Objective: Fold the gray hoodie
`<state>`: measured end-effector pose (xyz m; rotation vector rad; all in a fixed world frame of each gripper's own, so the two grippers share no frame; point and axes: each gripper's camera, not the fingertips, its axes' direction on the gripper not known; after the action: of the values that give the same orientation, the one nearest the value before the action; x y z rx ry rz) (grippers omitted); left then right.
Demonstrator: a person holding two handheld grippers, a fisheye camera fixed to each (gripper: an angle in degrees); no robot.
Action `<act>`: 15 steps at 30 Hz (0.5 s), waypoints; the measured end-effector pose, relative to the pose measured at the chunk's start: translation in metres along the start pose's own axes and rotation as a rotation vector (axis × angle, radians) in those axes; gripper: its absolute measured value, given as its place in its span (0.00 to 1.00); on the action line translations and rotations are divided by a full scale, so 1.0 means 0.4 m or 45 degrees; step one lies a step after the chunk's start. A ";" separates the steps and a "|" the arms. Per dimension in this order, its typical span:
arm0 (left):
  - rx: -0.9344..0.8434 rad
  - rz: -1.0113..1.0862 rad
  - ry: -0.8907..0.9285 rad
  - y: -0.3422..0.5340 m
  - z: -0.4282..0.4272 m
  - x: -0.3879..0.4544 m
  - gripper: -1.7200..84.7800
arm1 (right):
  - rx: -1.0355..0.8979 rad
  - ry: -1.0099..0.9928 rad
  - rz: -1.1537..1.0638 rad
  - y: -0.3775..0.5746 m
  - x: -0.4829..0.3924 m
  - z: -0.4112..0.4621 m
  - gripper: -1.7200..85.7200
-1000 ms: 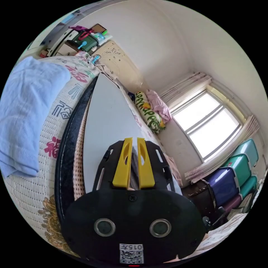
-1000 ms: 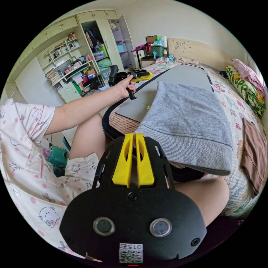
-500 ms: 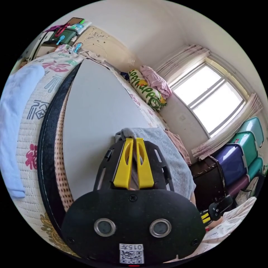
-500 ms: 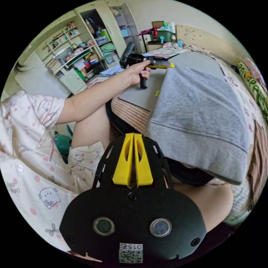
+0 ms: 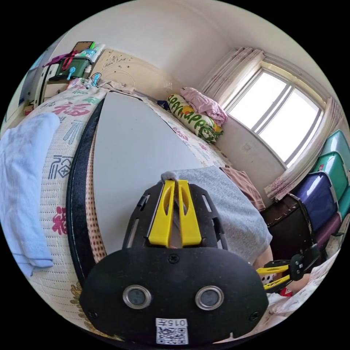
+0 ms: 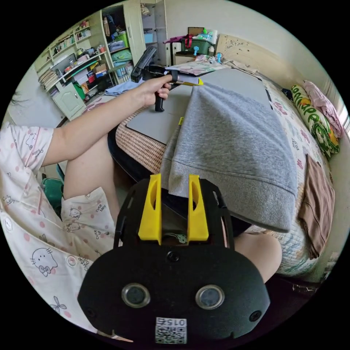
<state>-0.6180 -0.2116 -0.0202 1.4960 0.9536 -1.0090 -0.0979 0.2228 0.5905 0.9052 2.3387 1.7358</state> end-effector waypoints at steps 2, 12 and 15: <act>-0.002 -0.027 0.028 0.010 -0.004 -0.007 0.02 | -0.133 0.041 0.020 0.017 0.037 0.083 0.14; 0.116 0.061 -0.059 0.028 -0.076 0.008 0.02 | -0.038 -0.245 -0.063 0.061 0.094 0.061 0.05; 0.017 0.044 -0.163 0.040 -0.036 -0.020 0.02 | -0.097 -0.227 -0.087 0.046 0.092 0.113 0.05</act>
<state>-0.6039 -0.2000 -0.0062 1.4360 0.8286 -1.0747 -0.1024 0.2830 0.6010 0.9148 2.1508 1.6334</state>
